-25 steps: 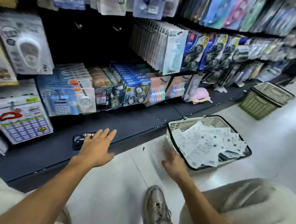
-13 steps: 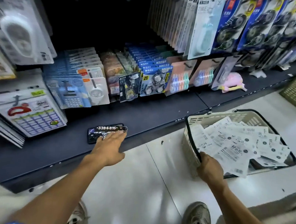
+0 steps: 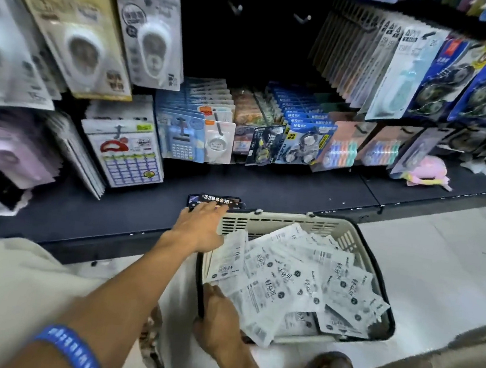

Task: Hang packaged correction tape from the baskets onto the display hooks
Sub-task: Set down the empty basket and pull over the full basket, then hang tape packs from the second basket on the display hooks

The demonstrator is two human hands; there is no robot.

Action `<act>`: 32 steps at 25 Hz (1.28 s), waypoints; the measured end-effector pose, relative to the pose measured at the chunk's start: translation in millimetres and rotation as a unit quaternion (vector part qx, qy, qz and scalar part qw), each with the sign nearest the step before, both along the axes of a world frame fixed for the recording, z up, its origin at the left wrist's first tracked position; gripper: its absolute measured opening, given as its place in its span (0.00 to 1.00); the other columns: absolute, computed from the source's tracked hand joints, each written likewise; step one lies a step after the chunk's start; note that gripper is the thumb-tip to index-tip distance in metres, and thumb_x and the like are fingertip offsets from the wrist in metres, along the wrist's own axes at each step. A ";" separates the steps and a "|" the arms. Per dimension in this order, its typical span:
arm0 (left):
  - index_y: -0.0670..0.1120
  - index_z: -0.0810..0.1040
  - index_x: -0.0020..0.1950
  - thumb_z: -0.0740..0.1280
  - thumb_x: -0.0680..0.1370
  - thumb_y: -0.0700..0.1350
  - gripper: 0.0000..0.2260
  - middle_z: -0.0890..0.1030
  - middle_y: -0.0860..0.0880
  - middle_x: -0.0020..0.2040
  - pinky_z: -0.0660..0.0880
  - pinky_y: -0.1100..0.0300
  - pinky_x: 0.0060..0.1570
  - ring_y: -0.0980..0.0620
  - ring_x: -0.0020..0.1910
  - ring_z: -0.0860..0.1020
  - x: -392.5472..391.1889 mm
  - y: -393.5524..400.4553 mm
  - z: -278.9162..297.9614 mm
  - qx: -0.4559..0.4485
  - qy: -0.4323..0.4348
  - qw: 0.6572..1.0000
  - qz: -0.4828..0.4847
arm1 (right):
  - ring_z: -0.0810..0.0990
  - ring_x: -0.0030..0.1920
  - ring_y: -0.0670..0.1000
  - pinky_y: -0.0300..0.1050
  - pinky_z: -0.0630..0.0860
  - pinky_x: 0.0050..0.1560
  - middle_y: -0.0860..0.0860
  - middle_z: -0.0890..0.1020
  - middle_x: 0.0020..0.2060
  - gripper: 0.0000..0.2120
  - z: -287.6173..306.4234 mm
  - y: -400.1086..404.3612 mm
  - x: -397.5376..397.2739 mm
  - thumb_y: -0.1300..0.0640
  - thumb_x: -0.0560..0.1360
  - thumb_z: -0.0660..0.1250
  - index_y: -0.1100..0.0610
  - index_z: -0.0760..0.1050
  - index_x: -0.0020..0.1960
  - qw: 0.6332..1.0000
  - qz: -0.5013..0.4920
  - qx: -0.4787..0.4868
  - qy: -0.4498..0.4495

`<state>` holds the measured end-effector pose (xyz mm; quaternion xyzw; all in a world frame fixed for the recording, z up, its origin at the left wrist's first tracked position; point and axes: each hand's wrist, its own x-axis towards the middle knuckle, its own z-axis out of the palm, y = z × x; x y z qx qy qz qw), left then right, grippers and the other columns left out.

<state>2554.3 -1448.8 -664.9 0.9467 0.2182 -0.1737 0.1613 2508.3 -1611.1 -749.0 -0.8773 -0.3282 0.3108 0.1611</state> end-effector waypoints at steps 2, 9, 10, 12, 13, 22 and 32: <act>0.52 0.51 0.83 0.67 0.79 0.51 0.37 0.54 0.46 0.83 0.55 0.43 0.78 0.46 0.81 0.54 -25.7 13.4 3.1 0.006 0.026 0.999 0.018 | 0.79 0.59 0.61 0.52 0.74 0.57 0.61 0.77 0.61 0.18 4.3 23.8 -31.9 0.61 0.77 0.62 0.62 0.69 0.67 0.999 0.044 0.010 0.021; 0.52 0.53 0.83 0.66 0.79 0.49 0.35 0.58 0.47 0.82 0.61 0.45 0.76 0.45 0.80 0.59 -76.3 41.9 17.4 -0.022 0.029 0.997 0.068 | 0.78 0.56 0.61 0.52 0.76 0.55 0.61 0.84 0.52 0.15 47.2 35.2 -31.1 0.60 0.74 0.61 0.56 0.80 0.59 0.960 0.259 0.080 -0.072; 0.52 0.54 0.83 0.66 0.79 0.49 0.35 0.60 0.47 0.82 0.63 0.46 0.75 0.45 0.79 0.61 -77.0 40.9 16.1 -0.028 0.025 0.997 0.068 | 0.76 0.58 0.60 0.51 0.74 0.59 0.59 0.84 0.54 0.19 51.6 27.6 -16.1 0.61 0.73 0.61 0.54 0.79 0.62 0.956 0.261 0.086 -0.099; 0.52 0.56 0.82 0.66 0.78 0.48 0.34 0.61 0.48 0.81 0.65 0.47 0.74 0.44 0.78 0.63 -76.1 37.0 7.3 -0.042 0.028 0.997 0.066 | 0.72 0.65 0.56 0.49 0.68 0.66 0.53 0.80 0.64 0.27 58.7 10.5 17.5 0.64 0.71 0.62 0.53 0.75 0.70 0.956 0.248 0.070 -0.138; 0.53 0.56 0.82 0.66 0.78 0.48 0.34 0.62 0.48 0.81 0.66 0.48 0.74 0.44 0.78 0.64 -73.3 35.2 1.3 -0.049 0.032 0.996 0.063 | 0.70 0.68 0.54 0.49 0.66 0.68 0.50 0.77 0.69 0.32 61.5 3.0 35.0 0.66 0.70 0.62 0.51 0.71 0.73 0.956 0.243 0.047 -0.154; 0.54 0.59 0.82 0.68 0.79 0.51 0.32 0.63 0.48 0.81 0.66 0.49 0.74 0.44 0.77 0.65 -41.2 57.9 -47.6 -0.114 0.080 0.987 0.082 | 0.47 0.81 0.52 0.57 0.52 0.76 0.44 0.40 0.81 0.57 33.3 27.9 106.0 0.66 0.68 0.72 0.37 0.40 0.80 0.861 0.478 -0.151 -0.087; 0.55 0.60 0.81 0.65 0.81 0.49 0.29 0.63 0.49 0.81 0.65 0.52 0.71 0.46 0.77 0.64 -33.3 85.5 -30.8 -0.122 0.100 0.984 0.078 | 0.69 0.74 0.52 0.51 0.66 0.73 0.44 0.65 0.78 0.31 35.0 49.6 115.1 0.55 0.76 0.71 0.44 0.65 0.77 0.833 0.547 -0.031 -0.078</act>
